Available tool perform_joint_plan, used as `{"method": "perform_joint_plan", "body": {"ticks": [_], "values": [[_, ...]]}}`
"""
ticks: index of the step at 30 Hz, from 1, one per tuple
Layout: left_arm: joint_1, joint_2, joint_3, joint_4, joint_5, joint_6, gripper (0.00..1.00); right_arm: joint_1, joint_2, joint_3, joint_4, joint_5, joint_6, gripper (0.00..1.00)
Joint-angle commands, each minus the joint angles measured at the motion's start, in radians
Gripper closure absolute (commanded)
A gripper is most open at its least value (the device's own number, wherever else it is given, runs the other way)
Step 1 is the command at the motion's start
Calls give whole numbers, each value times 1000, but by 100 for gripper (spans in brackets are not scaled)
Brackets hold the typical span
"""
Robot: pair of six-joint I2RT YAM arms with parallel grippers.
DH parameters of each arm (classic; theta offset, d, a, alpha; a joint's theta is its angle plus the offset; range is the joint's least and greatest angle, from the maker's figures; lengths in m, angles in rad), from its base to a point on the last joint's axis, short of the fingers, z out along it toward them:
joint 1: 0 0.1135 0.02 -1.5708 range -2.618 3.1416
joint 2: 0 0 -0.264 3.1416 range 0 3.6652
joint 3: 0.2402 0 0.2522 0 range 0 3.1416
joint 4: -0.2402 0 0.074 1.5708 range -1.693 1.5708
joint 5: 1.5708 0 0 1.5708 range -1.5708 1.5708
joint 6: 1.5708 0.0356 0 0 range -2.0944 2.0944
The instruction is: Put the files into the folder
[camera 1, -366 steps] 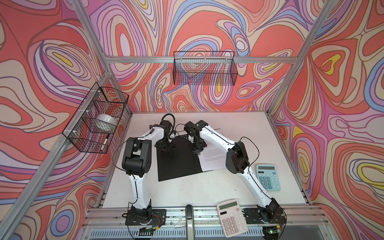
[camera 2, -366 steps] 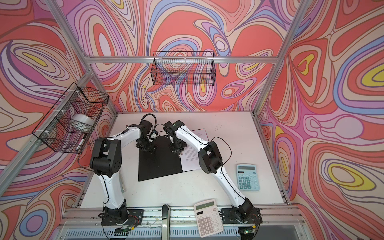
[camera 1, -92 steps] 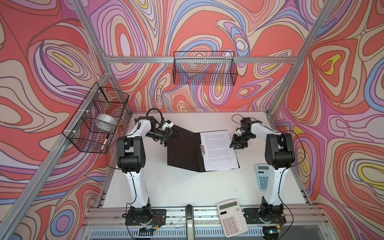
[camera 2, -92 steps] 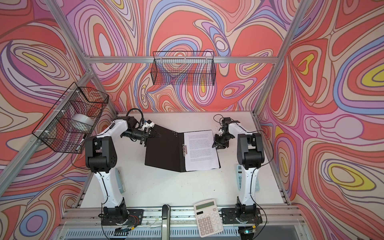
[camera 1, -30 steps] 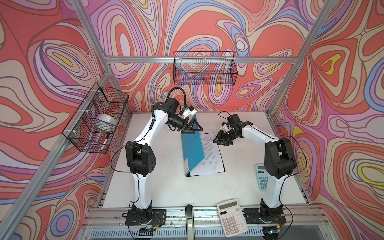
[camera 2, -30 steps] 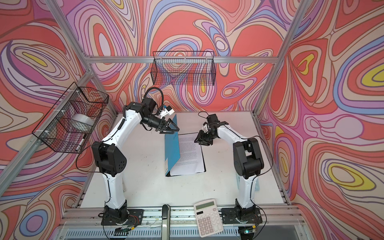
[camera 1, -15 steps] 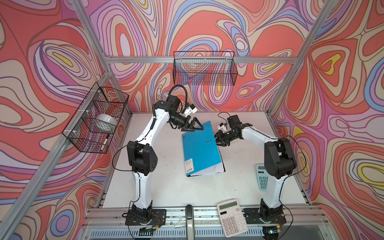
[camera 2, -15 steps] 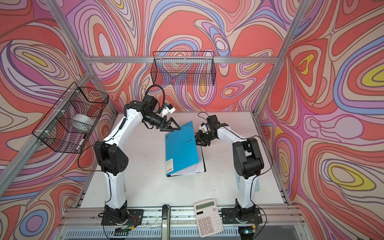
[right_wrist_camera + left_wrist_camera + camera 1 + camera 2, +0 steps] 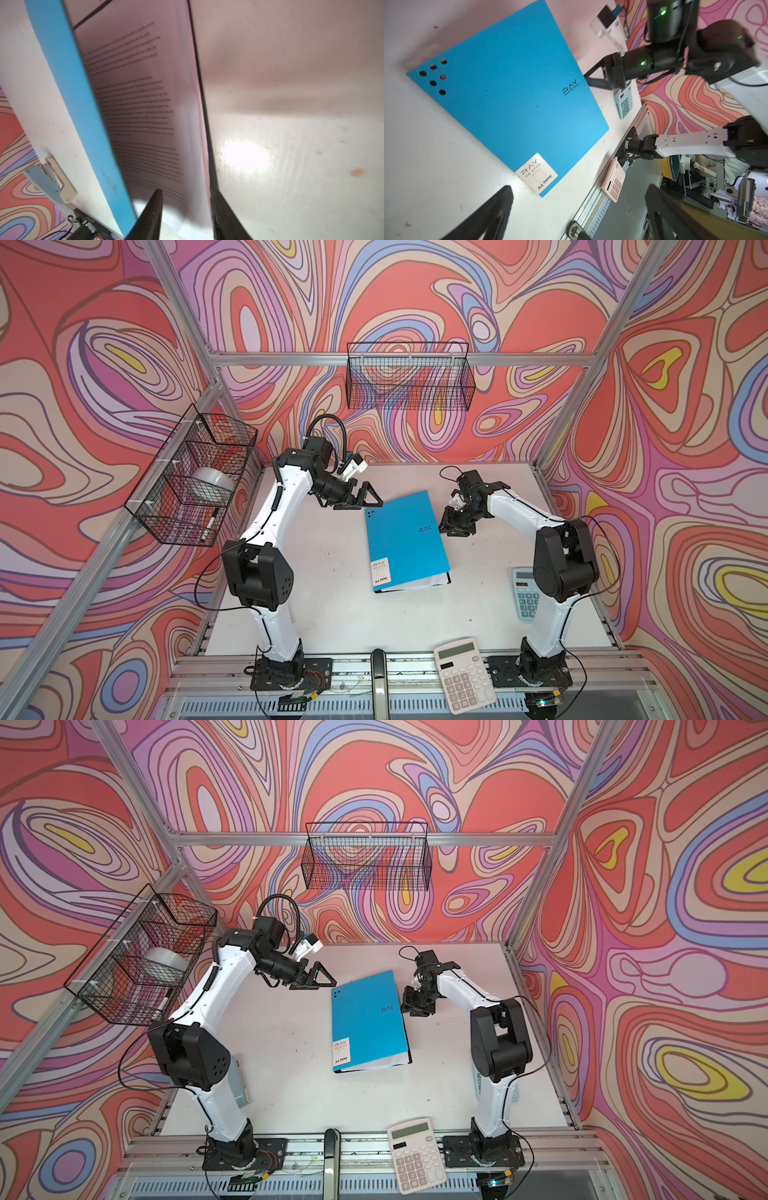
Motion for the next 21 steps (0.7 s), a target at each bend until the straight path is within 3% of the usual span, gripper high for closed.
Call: {"method": "perform_joint_plan", "body": {"ticks": [1, 5, 9, 11, 15, 21], "values": [[0, -74, -90, 57, -67, 26, 0, 1, -55, 33, -110, 163, -30, 60], [0, -112, -170, 85, -117, 32, 0, 1, -71, 42, -192, 329, -18, 60], [0, -136, -217, 105, -171, 36, 0, -14, -94, 23, -194, 363, 1, 59], [1, -154, -239, 118, -183, 40, 0, -20, -110, 2, -141, 298, 16, 59], [1, -190, -276, 152, -240, 42, 0, -19, -108, -79, 47, 27, 84, 59], [1, -236, -324, 184, -326, 54, 0, -17, -72, -136, 132, -37, 126, 59]]}}
